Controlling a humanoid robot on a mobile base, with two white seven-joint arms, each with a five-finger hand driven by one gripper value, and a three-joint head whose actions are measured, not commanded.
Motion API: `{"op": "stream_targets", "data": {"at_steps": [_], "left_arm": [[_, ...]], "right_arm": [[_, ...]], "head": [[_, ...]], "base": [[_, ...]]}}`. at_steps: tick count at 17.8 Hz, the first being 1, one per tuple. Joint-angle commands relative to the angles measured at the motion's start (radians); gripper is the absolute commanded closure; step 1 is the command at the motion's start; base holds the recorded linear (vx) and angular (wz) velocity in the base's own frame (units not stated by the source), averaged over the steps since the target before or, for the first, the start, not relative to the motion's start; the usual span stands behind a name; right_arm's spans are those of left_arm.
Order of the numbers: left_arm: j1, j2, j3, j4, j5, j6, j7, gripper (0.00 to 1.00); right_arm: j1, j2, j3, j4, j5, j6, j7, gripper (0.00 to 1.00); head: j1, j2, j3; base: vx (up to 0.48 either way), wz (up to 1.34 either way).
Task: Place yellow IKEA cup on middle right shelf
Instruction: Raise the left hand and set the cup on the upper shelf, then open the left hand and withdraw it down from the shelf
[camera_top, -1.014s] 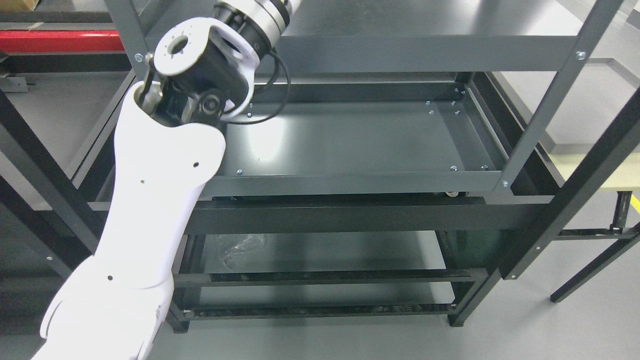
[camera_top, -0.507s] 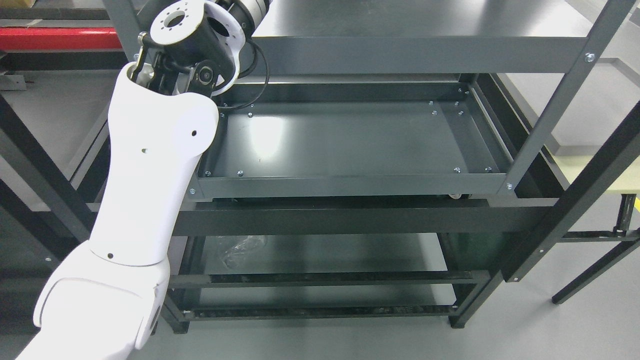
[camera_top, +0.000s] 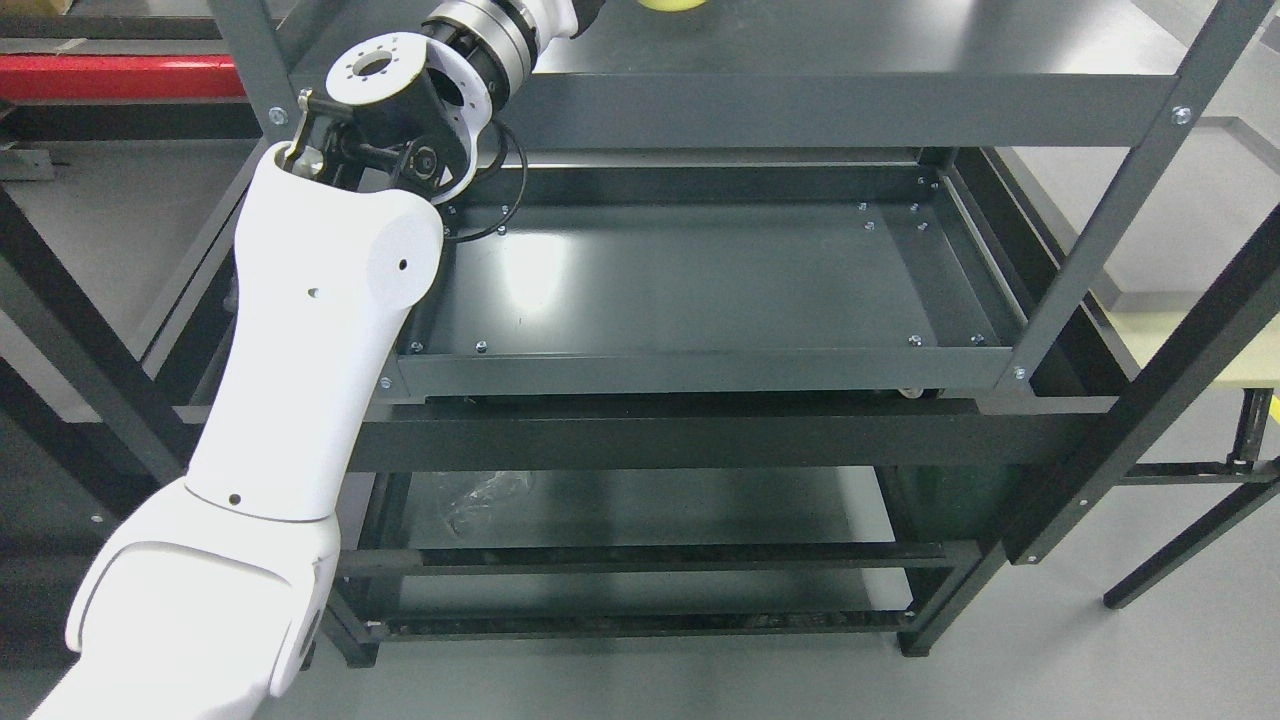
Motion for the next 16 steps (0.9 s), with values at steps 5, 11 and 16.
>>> {"op": "stream_targets", "data": {"at_steps": [5,11,16], "left_arm": [[-0.009,0.018,0.0,0.115,-0.1,-0.002,-0.043,0.02],[-0.037,0.018,0.091,-0.071,-0.099,0.001,-0.066,0.02],[-0.05,0.018,0.137,-0.198,-0.094,0.042,-0.083,0.02]], "right_arm": [[0.014,-0.017,0.017,0.0,-0.025,0.001,0.0,0.01],[0.014,-0.017,0.017,0.0,-0.025,0.001,0.0,0.01],[0.014,-0.017,0.017,0.0,-0.025,0.001,0.0,0.01]], "head": [[0.0,0.0,0.0],[0.0,0.0,0.0],[0.0,0.0,0.0]], "base": [[0.0,0.0],[0.0,0.0],[0.0,0.0]]}}
